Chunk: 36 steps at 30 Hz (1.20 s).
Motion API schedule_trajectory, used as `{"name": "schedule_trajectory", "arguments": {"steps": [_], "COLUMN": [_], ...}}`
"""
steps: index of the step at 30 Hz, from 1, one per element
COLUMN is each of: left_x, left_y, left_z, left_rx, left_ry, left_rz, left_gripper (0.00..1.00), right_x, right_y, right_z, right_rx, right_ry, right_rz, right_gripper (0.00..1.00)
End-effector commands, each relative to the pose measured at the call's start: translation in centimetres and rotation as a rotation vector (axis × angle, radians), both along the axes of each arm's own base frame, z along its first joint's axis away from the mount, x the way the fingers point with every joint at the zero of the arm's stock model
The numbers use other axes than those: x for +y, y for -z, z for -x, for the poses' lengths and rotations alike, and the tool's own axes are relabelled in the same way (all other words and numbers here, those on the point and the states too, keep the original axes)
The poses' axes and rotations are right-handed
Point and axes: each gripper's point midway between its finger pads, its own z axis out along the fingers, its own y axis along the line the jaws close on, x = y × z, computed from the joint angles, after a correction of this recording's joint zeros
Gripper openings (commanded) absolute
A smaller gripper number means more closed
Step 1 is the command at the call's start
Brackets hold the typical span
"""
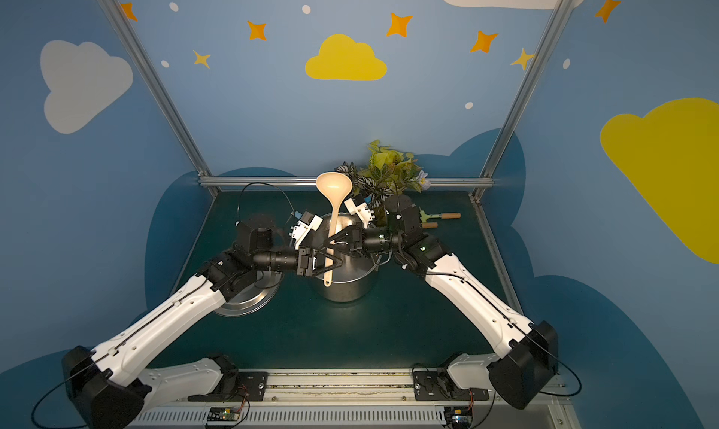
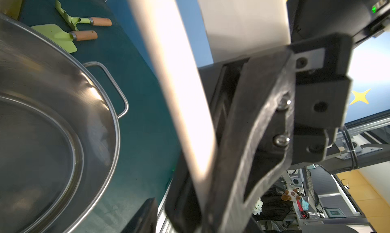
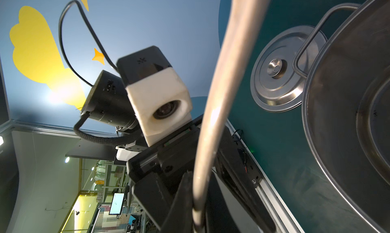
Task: Stir the soup with a spoon
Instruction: Adjust the spoon.
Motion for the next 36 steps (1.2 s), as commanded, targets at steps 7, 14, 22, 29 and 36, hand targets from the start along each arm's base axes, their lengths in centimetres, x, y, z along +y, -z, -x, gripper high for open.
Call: {"name": "schedule_trajectory", "arguments": {"steps": [7,14,22,29,36], "left_x": [0.1,0.2,0.8,1.6,2.2], "left_y": [-1.1,-1.4,-2.1,-2.1,-1.3], "left_z": [-0.2,-0.1,-0.7,-2.7,-5.2], "left_rx": [-0.015,-0.008,0.005,0.055,0.123], "left_ry": [0.014,0.019,-0.060,-0.217,-0.389], "left_rz": [0.045,0.067,0.109,0.171,0.240], "left_gripper": [0.26,0.03,0.03,0.03,0.03], "right_x": [0.4,0.2,-2.8,-6.4,-4.3], "right_y": [-0.2,0.1,1.1,1.3,1.5], "right_z": [1.1,1.2,-0.4,-1.4,-0.8], "right_rx": [-0.053,-0.065,-0.096,-0.084,-0.062], "right_ry": [-0.072,-0.073,0.098,0.349,0.398], "right_rz": [-0.011,0.001,0.070,0.005,-0.118], "right_gripper": [0.00,0.00,0.37,0.60,0.66]}}
